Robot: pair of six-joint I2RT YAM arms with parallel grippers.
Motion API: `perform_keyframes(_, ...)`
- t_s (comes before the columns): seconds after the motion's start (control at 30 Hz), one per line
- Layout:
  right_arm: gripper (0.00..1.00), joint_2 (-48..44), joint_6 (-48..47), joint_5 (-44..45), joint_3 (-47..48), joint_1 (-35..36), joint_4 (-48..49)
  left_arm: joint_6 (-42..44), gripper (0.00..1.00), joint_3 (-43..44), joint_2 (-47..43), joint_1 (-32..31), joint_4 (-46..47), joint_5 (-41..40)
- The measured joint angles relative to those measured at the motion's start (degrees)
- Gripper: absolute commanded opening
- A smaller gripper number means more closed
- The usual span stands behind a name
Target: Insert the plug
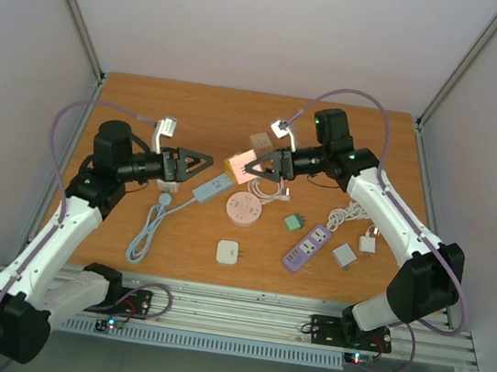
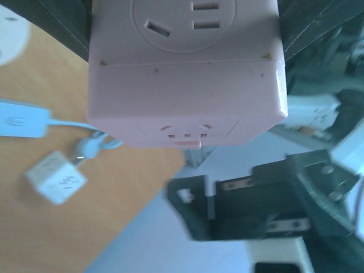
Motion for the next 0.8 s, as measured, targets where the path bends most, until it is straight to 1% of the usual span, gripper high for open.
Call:
perform_keyframes(0.1,0.59,-0.04,-1.46,-3.82,0.0,2.84,-0.33,-3.08,0.99,0.0,2.49,-1.75,3.08,4.63)
perform_keyframes(0.23,0.59,-0.04,-3.63,-6.45,0.0,5.49,-1.9,-5.27,0.99,0.0,3.54,-4.9,5.64,8.87)
perform_keyframes(0.3,0.59,-0.04,-5.03,-7.02,0.02,6.38,-3.13,-5.51,0.98,0.0,3.74,-6.62,6.12,10.19)
perform_keyframes(0.4,0.59,-0.04,-6.43,-7.37,0.13,7.1,-4.7,-4.87,0.93,0.7,4.59,-8.63,4.35,10.97)
perform_keyframes(0.53,0.58,-0.04,-7.85,-7.56,0.24,7.17,-6.21,-2.34,0.78,2.91,6.21,-10.21,0.17,11.15)
perform_keyframes(0.67,0.6,-0.04,-9.03,-8.04,0.31,7.23,-7.32,-0.04,0.55,4.07,6.91,-10.47,-2.82,11.52)
perform_keyframes(0.73,0.62,-0.04,-9.27,-8.72,0.33,7.21,-8.11,1.77,0.46,4.48,7.23,-10.47,-3.72,12.31)
perform_keyframes(0.77,0.66,-0.04,-9.44,-8.74,0.33,7.23,-8.35,1.9,0.43,4.66,7.32,-10.49,-4.22,12.5)
perform_keyframes(0.8,0.72,-0.04,-9.42,-8.72,0.33,7.26,-8.46,2.1,0.4,4.79,7.43,-10.51,-4.63,12.74)
